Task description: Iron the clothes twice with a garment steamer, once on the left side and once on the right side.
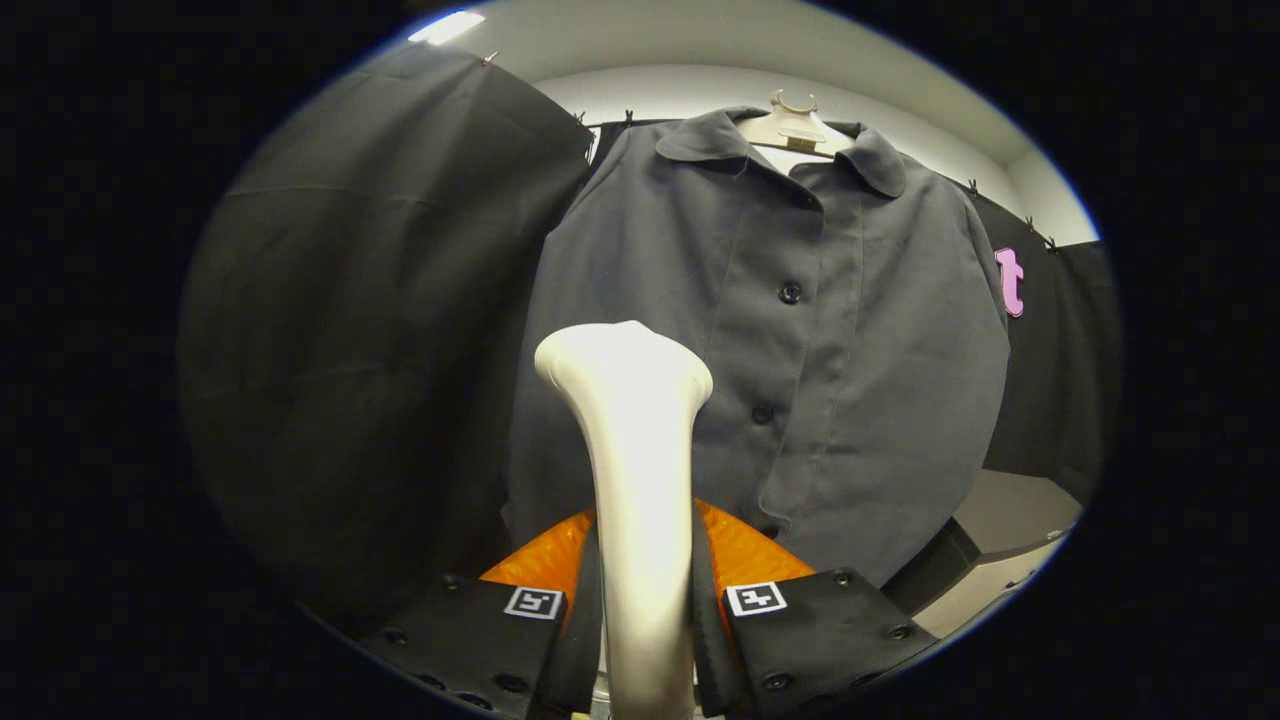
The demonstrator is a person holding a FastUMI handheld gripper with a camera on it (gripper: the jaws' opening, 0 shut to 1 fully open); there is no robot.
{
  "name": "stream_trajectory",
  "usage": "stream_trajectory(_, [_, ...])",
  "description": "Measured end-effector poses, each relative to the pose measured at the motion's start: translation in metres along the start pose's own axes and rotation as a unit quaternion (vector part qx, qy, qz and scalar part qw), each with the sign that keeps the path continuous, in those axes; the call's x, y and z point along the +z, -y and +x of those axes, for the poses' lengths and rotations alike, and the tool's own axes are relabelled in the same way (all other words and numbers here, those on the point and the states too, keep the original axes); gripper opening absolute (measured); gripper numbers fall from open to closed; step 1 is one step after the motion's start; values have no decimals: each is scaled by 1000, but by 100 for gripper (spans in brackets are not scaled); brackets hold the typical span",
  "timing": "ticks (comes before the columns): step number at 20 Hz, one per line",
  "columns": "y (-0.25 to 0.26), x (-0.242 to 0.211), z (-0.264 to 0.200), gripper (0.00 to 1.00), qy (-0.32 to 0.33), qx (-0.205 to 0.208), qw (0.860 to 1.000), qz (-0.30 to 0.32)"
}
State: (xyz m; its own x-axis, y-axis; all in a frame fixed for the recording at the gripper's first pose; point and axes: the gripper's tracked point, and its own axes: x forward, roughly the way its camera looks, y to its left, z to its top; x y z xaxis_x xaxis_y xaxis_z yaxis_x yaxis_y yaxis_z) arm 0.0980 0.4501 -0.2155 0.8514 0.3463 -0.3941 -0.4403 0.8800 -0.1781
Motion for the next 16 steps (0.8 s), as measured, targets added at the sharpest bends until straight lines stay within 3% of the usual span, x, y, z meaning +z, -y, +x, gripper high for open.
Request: stream_trajectory(16, [4,-66,-14,46,-69,-12,997,20])
